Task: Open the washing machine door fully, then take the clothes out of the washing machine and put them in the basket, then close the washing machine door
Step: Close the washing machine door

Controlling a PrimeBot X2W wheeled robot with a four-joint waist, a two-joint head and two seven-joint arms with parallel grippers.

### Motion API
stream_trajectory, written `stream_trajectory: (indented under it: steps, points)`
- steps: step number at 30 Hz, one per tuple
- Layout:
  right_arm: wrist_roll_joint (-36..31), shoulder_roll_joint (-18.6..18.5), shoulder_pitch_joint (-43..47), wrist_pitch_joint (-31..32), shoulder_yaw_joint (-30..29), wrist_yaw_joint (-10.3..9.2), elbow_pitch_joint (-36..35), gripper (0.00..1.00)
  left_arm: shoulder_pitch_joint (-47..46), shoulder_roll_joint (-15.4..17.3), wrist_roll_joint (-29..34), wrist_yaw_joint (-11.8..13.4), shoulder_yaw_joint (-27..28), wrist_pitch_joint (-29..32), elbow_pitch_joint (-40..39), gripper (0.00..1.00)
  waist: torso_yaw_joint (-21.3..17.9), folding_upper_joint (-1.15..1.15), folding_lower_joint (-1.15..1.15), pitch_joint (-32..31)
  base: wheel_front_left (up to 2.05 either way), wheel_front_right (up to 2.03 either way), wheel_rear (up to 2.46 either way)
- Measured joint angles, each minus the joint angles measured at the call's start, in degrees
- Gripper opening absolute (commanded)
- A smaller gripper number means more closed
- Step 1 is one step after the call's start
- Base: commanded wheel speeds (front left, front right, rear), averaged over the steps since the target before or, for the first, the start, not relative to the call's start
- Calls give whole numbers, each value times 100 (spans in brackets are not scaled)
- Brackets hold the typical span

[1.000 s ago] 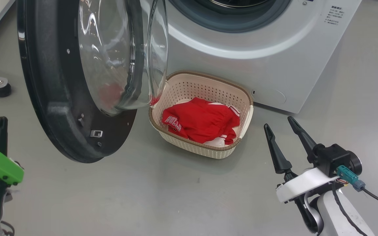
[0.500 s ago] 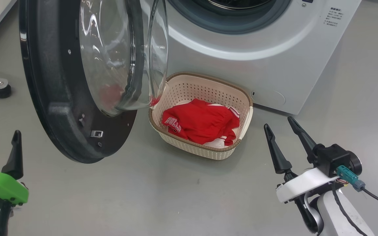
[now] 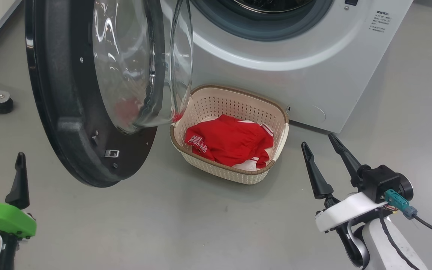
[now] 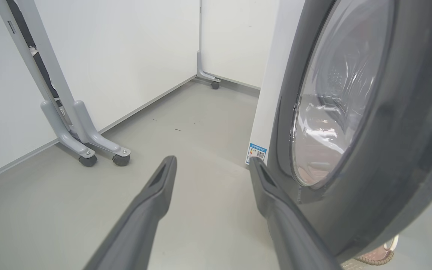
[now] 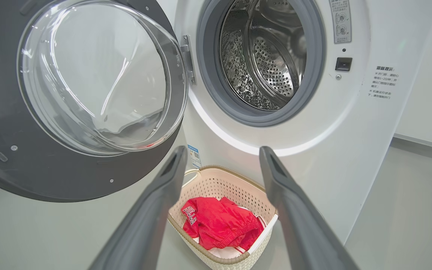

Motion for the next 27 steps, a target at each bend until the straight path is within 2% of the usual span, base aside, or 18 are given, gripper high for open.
stream_trajectory:
  steps: [27]
  points:
    - [36, 21, 23, 0, 0, 0, 7, 100, -21, 241, -227, -1, -421, -488, 505, 100, 8, 0, 0, -50, 0, 0, 0]
